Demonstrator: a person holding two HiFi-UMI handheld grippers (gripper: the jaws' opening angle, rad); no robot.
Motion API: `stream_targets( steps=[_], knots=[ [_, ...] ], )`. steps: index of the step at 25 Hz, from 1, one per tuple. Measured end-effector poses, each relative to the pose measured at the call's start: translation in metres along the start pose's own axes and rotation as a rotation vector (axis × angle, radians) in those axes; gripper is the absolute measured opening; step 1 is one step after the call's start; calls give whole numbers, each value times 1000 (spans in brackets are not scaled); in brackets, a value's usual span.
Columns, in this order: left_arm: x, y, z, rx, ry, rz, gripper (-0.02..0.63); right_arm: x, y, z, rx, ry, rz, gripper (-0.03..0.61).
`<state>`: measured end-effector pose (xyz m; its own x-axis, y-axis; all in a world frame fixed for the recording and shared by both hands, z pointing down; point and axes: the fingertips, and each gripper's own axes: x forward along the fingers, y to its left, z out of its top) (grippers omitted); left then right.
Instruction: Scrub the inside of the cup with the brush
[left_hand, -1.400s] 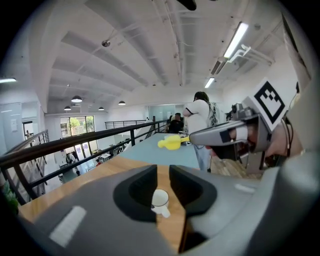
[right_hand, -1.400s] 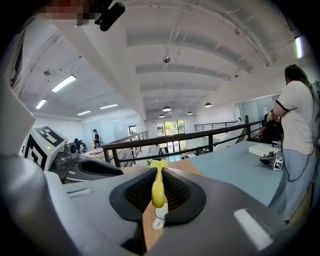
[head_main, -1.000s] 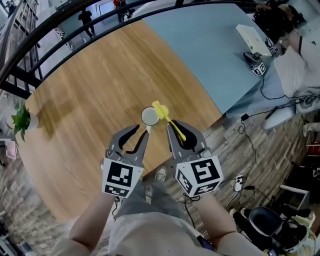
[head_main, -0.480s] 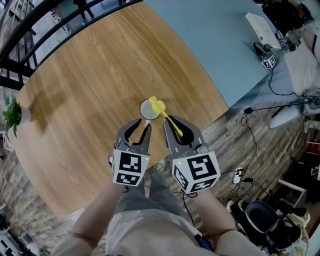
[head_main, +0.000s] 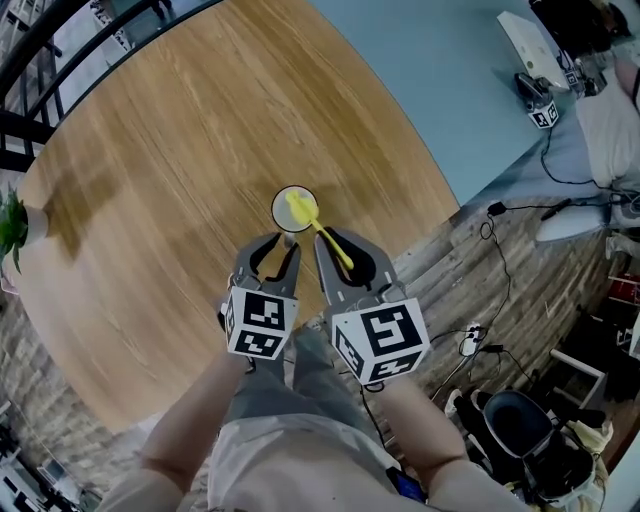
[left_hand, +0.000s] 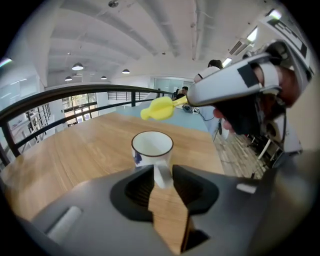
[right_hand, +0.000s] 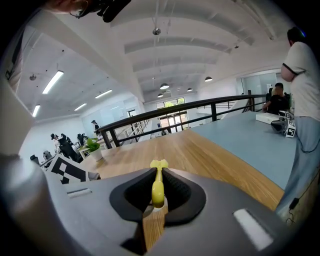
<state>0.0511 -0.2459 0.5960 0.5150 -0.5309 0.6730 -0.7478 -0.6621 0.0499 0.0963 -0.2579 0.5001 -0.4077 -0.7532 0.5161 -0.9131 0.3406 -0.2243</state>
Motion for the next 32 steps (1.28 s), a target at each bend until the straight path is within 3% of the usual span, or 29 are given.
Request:
stream_targets(
  steps=[14, 22, 27, 32],
  knots=[
    [17, -1, -8, -34, -2, -1, 83, 13, 3, -15, -14, 37, 19, 34],
    [15, 9, -11, -46, -7, -9, 63, 28, 1, -30, -193, 208, 36, 34],
    [10, 11, -14, 19, 12, -46, 57, 34, 0, -30, -282, 285, 66, 34],
    [1, 9, -20, 63, 34, -109, 57, 43, 11, -44, -445, 429, 145, 32]
  ],
)
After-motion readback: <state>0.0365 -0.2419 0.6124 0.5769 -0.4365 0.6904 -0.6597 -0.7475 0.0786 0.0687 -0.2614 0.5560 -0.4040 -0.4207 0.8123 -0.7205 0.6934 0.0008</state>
